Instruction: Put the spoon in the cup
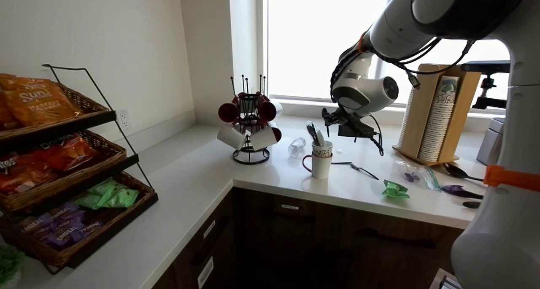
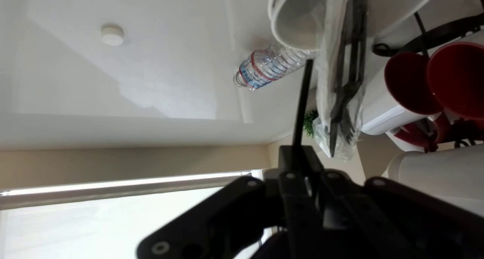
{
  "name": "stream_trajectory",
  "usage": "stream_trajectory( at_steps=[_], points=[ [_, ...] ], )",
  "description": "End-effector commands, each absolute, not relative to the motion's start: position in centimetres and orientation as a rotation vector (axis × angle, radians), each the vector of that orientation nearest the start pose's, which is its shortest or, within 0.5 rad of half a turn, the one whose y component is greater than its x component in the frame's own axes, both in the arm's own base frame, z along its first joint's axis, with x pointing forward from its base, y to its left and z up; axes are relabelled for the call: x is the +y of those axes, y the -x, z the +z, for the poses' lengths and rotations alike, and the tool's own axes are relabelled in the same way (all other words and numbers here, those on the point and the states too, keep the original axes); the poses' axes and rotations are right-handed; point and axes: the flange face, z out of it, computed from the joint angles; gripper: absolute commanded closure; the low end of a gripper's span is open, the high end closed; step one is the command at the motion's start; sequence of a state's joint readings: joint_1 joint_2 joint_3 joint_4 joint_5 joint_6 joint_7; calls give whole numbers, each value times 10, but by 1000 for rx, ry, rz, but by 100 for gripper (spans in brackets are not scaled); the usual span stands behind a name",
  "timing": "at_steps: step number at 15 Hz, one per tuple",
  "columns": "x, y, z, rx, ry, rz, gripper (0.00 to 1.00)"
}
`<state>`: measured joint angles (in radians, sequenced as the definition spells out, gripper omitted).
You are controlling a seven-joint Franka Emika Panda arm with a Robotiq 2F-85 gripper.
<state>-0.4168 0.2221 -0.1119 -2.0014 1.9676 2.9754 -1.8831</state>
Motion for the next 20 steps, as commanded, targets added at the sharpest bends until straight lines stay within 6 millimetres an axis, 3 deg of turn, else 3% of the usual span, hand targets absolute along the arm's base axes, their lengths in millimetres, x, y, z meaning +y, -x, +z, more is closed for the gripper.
stream_trajectory(
  at_steps=[1, 5, 10, 12, 14, 17, 20],
  points=[
    [-341, -472, 364, 667, 2755, -1563, 98],
    [-338, -467, 375, 608, 2718, -1663, 98],
    [-342, -447, 397, 517, 2559, -1917, 98],
    [-339, -437, 385, 485, 2505, -1989, 98],
    [-331, -430, 361, 464, 2473, -2016, 98],
    [-319, -423, 325, 428, 2466, -2002, 98],
    [-314, -415, 304, 415, 2473, -1999, 98]
  ],
)
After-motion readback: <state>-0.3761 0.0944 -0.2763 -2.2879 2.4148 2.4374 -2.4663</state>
